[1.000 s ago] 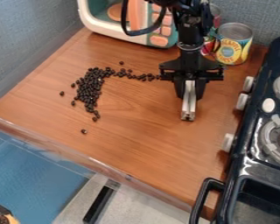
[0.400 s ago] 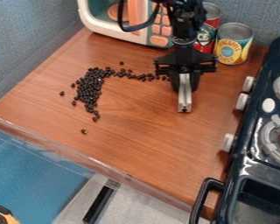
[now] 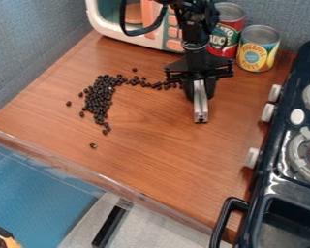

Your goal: Sweep into pile

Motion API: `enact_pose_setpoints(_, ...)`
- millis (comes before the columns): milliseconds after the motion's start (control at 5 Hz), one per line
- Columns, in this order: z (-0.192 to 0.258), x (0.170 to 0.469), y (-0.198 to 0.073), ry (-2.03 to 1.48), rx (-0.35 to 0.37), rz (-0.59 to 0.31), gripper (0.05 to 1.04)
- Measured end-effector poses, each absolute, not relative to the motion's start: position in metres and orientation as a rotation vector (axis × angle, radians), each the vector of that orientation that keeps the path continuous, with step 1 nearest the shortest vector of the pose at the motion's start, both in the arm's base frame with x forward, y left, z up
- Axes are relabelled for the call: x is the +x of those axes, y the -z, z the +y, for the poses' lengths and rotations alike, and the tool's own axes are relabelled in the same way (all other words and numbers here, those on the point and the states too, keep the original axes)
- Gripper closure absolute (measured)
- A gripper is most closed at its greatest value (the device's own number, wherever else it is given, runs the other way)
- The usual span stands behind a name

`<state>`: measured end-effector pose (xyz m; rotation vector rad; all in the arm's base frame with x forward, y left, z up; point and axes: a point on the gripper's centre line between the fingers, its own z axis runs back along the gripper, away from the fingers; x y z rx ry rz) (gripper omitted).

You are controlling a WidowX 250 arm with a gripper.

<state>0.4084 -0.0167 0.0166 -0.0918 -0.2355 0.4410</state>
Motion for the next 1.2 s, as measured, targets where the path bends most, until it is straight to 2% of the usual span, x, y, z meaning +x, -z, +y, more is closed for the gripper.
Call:
enact_pose_setpoints(1000,0.038,0.378,-0.027,-0.714,-0.067,-0.251,0.705)
enact_pose_setpoints(1200,0.044,0.378,-0.028,-0.734,-0.084,-0.249,0.705)
